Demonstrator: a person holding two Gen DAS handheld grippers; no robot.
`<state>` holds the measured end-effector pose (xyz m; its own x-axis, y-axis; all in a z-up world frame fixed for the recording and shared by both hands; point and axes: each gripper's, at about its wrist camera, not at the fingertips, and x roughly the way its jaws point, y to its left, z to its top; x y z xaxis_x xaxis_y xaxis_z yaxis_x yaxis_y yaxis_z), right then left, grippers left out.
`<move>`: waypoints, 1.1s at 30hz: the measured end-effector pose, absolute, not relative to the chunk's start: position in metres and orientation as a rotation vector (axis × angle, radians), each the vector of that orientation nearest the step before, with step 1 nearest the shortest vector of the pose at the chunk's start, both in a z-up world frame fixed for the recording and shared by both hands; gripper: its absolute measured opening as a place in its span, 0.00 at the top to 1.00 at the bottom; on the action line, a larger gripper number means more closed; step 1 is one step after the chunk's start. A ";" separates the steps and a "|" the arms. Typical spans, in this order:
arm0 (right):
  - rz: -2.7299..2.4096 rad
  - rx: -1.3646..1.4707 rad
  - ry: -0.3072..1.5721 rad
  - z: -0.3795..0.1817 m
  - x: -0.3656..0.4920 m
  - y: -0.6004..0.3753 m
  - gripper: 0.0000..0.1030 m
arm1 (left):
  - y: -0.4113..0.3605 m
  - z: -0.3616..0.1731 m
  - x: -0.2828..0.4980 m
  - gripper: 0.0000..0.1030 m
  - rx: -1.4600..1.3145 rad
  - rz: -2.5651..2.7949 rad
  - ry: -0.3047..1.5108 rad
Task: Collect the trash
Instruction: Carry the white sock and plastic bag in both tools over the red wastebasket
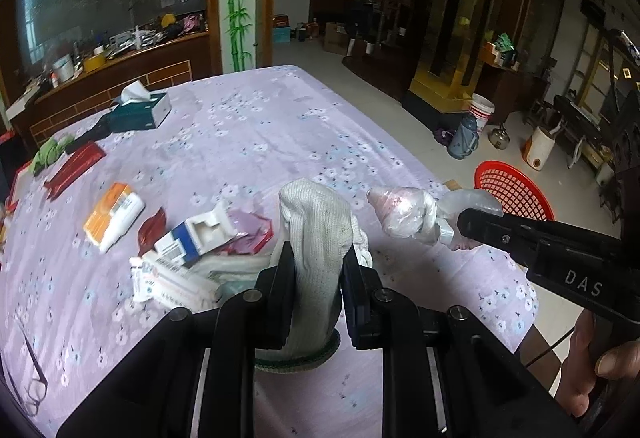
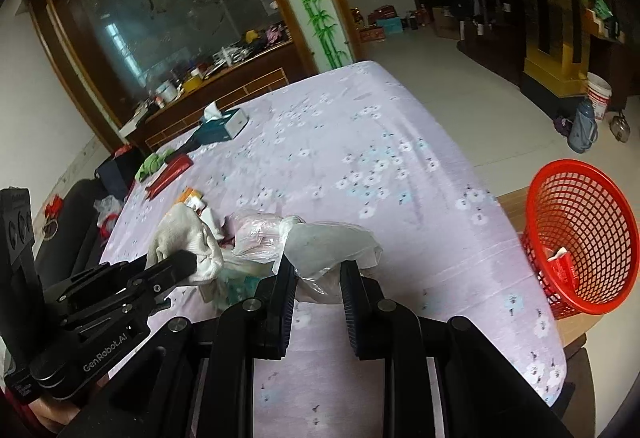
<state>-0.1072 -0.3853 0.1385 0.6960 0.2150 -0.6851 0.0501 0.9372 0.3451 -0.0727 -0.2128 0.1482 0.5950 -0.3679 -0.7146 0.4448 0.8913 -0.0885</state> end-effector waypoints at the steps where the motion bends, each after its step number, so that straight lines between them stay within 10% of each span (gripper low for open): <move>1: 0.090 0.358 0.796 0.139 -0.108 -0.389 0.78 | -0.217 0.149 -0.072 0.81 0.108 -0.478 0.804; 33: -0.006 0.460 0.766 0.138 -0.140 -0.467 0.77 | -0.296 0.151 -0.081 0.81 0.191 -0.576 0.819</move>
